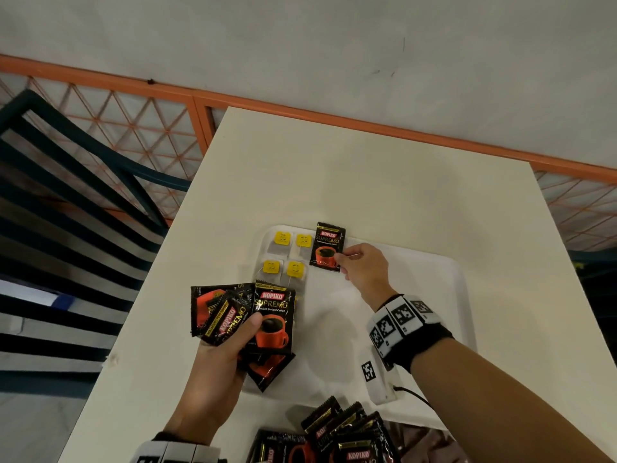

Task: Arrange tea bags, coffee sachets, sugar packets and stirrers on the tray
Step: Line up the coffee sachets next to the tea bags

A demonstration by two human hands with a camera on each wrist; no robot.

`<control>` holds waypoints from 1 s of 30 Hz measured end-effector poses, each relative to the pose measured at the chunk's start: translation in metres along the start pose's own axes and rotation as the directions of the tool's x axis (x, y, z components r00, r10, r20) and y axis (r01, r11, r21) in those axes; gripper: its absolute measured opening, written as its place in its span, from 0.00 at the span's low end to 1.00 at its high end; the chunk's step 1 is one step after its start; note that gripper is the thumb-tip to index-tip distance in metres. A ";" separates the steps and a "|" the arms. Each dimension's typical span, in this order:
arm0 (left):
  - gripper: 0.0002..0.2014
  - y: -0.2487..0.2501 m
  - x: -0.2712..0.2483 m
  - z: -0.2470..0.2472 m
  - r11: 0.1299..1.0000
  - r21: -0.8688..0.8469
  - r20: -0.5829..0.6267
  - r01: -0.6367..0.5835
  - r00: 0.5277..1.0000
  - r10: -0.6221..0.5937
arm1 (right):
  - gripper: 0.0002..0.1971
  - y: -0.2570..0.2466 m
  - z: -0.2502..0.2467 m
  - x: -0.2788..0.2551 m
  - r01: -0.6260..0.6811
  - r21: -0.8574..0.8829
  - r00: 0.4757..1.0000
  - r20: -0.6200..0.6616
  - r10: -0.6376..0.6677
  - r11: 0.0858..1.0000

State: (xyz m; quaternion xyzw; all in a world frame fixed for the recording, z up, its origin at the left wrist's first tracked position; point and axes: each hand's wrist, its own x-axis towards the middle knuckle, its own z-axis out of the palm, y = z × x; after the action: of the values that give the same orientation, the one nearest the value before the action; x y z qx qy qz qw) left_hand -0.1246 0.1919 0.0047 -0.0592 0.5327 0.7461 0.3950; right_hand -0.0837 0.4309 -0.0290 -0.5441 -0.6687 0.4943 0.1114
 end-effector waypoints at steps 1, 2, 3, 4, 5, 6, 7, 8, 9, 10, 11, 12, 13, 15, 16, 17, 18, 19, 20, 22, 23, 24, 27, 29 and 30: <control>0.27 0.000 0.000 0.001 1.000 -0.002 0.009 -0.001 1.000 0.001 | 0.08 0.000 -0.001 -0.001 0.004 0.007 1.000 -0.002 -0.004 1.000; 0.33 0.001 0.000 0.003 1.000 -0.002 0.018 -0.002 1.000 0.002 | 0.09 0.000 -0.001 -0.001 0.008 0.012 1.000 -0.006 -0.008 1.000; 0.39 0.001 0.001 0.004 1.000 -0.003 0.027 -0.006 1.000 0.006 | 0.09 0.000 -0.002 -0.003 0.014 0.006 1.000 -0.011 -0.014 1.000; 0.44 0.001 0.001 0.007 1.000 -0.002 0.024 -0.003 1.000 0.003 | 0.10 -0.001 -0.003 -0.005 0.028 -0.022 0.999 -0.015 -0.028 0.999; 0.43 0.000 0.002 0.008 1.000 -0.003 0.020 0.001 1.000 -0.001 | 0.11 -0.003 -0.004 -0.010 0.049 -0.070 0.999 -0.010 -0.050 0.996; 0.37 0.000 0.004 0.010 1.000 0.000 0.007 0.006 1.000 -0.006 | 0.13 -0.005 -0.006 -0.018 0.077 -0.123 0.997 0.008 -0.077 0.989; 0.27 -0.001 0.006 0.010 1.000 -0.003 -0.001 0.008 1.000 -0.008 | 0.14 -0.007 -0.007 -0.028 0.110 -0.147 0.993 0.051 -0.103 0.983; 0.19 0.000 0.007 0.014 1.000 0.008 -0.014 0.014 1.000 -0.013 | 0.17 -0.010 -0.008 -0.040 0.136 -0.132 0.986 0.116 -0.121 0.982; 0.15 -0.001 0.008 0.015 1.000 0.022 -0.023 0.017 1.000 -0.017 | 0.20 -0.014 -0.010 -0.053 0.142 -0.086 0.972 0.201 -0.123 0.986; 0.13 0.000 0.010 0.018 0.999 0.029 -0.024 0.023 0.999 -0.023 | 0.21 -0.018 -0.013 -0.067 0.129 -0.036 0.947 0.302 -0.113 0.991; 0.13 0.000 0.011 0.022 0.999 0.033 -0.030 0.027 0.999 -0.026 | 0.21 -0.022 -0.015 -0.080 0.121 -0.009 0.909 0.403 -0.107 0.993; 0.12 0.002 0.011 0.025 0.999 0.032 -0.036 0.025 0.999 -0.024 | 0.20 -0.024 -0.017 -0.090 0.133 -0.011 0.864 0.490 -0.111 0.991; 0.12 0.003 0.012 0.028 0.999 0.026 -0.030 0.019 0.999 -0.018 | 0.17 -0.024 -0.018 -0.097 0.157 -0.020 0.825 0.553 -0.120 0.987; 0.15 0.004 0.014 0.032 1.000 0.021 0.007 0.010 1.000 -0.010 | 0.13 -0.019 -0.017 -0.106 0.197 -0.015 0.795 0.587 -0.151 0.980; 0.17 0.004 0.013 0.034 1.000 0.019 0.030 0.011 0.999 -0.011 | 0.14 -0.017 -0.016 -0.107 0.202 -0.006 0.806 0.569 -0.163 0.979; 0.19 0.004 0.013 0.036 1.000 0.018 0.059 0.016 0.998 -0.017 | 0.14 -0.014 -0.014 -0.108 0.190 0.005 0.822 0.546 -0.162 0.982; 0.19 0.004 0.012 0.036 1.000 0.020 0.083 0.021 0.996 -0.022 | 0.15 -0.011 -0.013 -0.108 0.172 0.020 0.839 0.521 -0.157 0.985; 0.19 0.003 0.011 0.036 0.999 0.026 0.103 0.029 0.994 -0.031 | 0.15 -0.008 -0.013 -0.107 0.156 0.033 0.853 0.500 -0.151 0.987; 0.20 0.003 0.010 0.036 0.999 0.037 0.114 0.038 0.993 -0.042 | 0.15 -0.007 -0.013 -0.107 0.142 0.044 0.864 0.481 -0.145 0.989; 0.22 0.000 0.010 0.032 0.997 0.066 0.122 0.046 0.991 -0.053 | 0.13 -0.004 -0.015 -0.102 0.123 0.072 0.883 0.448 -0.142 0.990; 0.21 -0.002 0.011 0.030 0.996 0.076 0.117 0.045 0.992 -0.054 | 0.11 -0.003 -0.017 -0.100 0.116 0.079 0.888 0.438 -0.139 0.990; 0.20 -0.003 0.011 0.029 0.996 0.079 0.106 0.046 0.993 -0.054 | 0.10 -0.002 -0.018 -0.097 0.103 0.092 0.890 0.437 -0.133 0.990; 0.15 -0.006 0.012 0.028 0.996 0.042 0.072 0.076 0.994 -0.079 | 0.07 0.001 -0.023 -0.085 -0.002 0.238 0.897 0.430 -0.104 0.971; 0.16 -0.006 0.012 0.028 0.996 0.018 0.063 0.092 0.994 -0.093 | 0.10 0.003 -0.029 -0.070 -0.047 0.315 0.926 0.369 -0.076 0.948; 0.17 -0.006 0.012 0.027 0.996 0.014 0.058 0.089 0.994 -0.090 | 0.11 0.003 -0.032 -0.060 -0.053 0.318 0.945 0.323 -0.055 0.947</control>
State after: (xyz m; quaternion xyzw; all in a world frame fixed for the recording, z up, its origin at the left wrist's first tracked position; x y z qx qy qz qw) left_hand -0.1202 0.2222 0.0055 -0.0588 0.5221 0.7259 0.4438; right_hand -0.0364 0.3976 0.0075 -0.4284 -0.5886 0.6801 0.0865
